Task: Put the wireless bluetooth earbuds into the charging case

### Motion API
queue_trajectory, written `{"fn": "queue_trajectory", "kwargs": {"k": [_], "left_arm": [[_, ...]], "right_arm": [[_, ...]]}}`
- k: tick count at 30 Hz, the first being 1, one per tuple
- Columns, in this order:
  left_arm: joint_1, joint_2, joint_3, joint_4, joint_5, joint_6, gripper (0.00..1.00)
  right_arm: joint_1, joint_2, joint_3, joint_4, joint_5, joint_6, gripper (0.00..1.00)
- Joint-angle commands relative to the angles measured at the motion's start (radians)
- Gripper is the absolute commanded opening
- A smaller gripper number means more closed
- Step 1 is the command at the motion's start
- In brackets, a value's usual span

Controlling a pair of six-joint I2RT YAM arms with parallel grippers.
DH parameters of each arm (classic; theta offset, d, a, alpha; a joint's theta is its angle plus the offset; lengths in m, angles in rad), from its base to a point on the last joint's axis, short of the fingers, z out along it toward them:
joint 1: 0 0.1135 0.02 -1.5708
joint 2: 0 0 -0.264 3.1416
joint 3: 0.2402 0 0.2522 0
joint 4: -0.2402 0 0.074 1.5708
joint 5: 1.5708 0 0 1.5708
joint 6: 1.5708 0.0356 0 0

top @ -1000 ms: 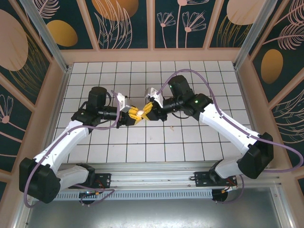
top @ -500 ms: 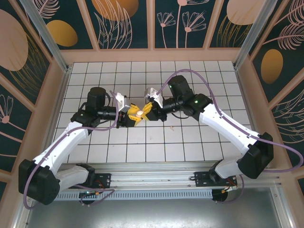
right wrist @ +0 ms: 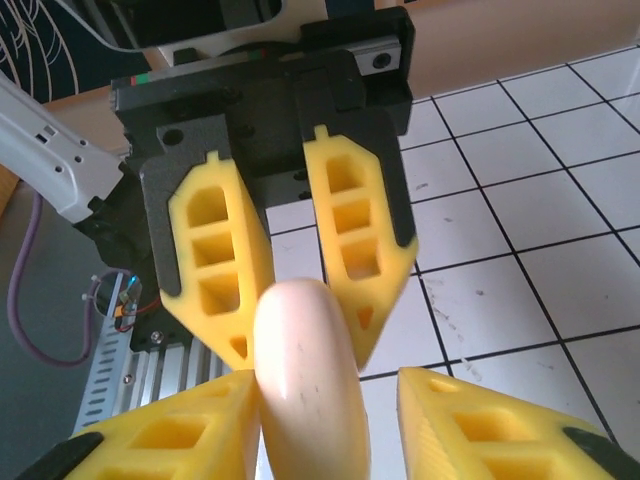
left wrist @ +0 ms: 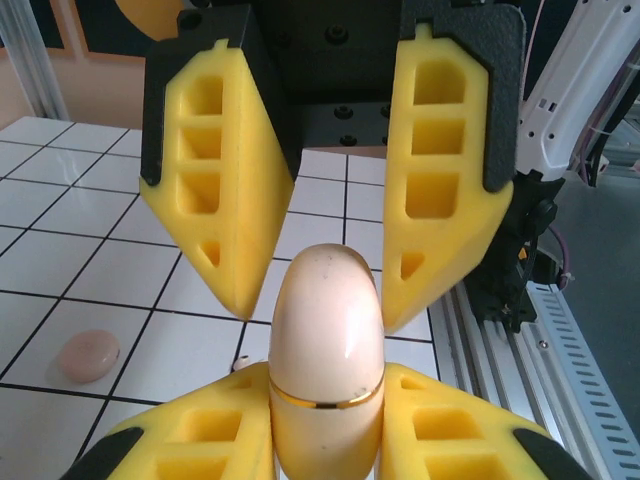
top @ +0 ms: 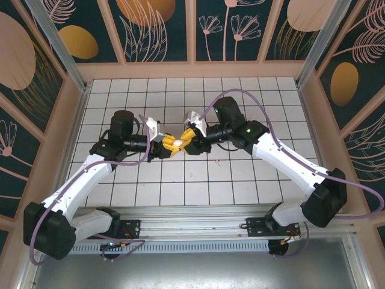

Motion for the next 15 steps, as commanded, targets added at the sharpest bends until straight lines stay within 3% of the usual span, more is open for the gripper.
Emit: {"fn": "queue_trajectory", "kwargs": {"k": [1,15], "left_arm": [[-0.002,-0.019,-0.013,0.022,0.024,0.015,0.24],[-0.004,-0.026,-0.023,0.040,0.033,0.004,0.24]], "right_arm": [[-0.040,-0.063,-0.042,0.114,0.048,0.064,0.42],[-0.101,-0.121,-0.123,0.216,0.046,0.139,0.43]]}}
